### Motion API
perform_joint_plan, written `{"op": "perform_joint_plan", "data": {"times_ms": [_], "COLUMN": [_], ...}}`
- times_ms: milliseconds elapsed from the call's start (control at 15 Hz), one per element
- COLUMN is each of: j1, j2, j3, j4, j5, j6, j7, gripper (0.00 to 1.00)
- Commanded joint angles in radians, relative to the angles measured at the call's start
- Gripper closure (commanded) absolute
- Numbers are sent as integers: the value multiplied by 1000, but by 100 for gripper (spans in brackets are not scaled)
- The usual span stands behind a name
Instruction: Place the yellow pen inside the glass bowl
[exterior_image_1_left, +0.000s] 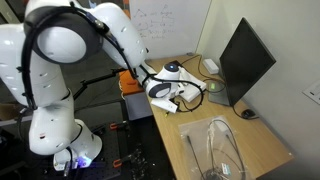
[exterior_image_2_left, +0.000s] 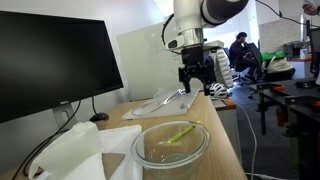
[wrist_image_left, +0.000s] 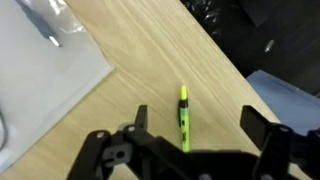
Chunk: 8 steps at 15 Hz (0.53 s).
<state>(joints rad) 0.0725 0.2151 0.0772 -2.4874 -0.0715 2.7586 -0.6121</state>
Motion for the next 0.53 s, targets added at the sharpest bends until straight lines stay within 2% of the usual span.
{"op": "perform_joint_plan", "data": {"times_ms": [0, 200, 467], "j1": [-54, -38, -10], "j2": [113, 195, 286], "j3": [80, 87, 53], "j4": [65, 125, 218], "j5": [14, -58, -161], "j6": [44, 28, 11], "j7": [-42, 15, 77], "gripper": [0, 0, 2]}}
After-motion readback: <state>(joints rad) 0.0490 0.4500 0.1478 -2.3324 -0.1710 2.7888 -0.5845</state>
